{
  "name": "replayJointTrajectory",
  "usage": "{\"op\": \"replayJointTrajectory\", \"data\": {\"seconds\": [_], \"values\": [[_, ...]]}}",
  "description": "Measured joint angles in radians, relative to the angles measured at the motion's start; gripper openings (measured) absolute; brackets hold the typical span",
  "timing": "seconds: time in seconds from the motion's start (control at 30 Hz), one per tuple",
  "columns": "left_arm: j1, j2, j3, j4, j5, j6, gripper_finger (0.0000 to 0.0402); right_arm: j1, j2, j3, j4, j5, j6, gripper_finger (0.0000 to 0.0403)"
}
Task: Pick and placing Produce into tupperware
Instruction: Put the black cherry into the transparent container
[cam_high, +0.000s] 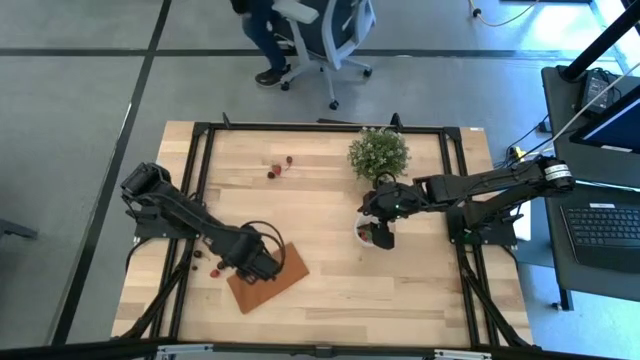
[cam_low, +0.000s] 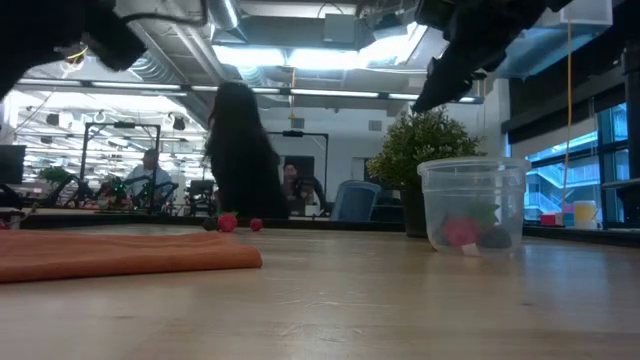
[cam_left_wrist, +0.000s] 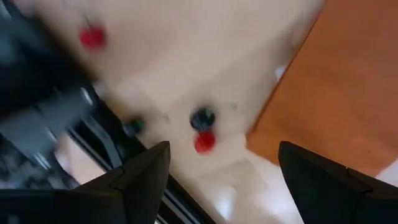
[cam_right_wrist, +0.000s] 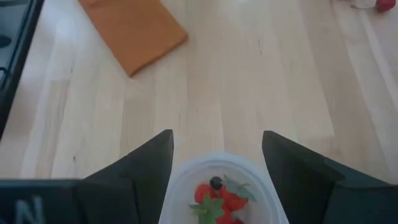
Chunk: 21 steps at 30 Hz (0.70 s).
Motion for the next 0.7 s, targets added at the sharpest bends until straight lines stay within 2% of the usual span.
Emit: {"op": "replayJointTrajectory", "data": {"seconds": [0.07,0.33,0.7], "values": [[-0.005,-0.002,-0.031,0.050,0.053,-0.072,0.0290,0.000,0.000,0.000,0.007,0.000,-0.001,0.0247],[-0.063,-0.002,-0.133,0.191,0.057,-0.208,0.0290,0.000,0.000,0.000,0.016,0.000,-0.003,0.0247],[-0.072,-0.006,-0.324,0.435,0.097,-0.265,0.0290,0.000,0.000,0.000,0.059,0.000,-0.004,0.0247]]}}
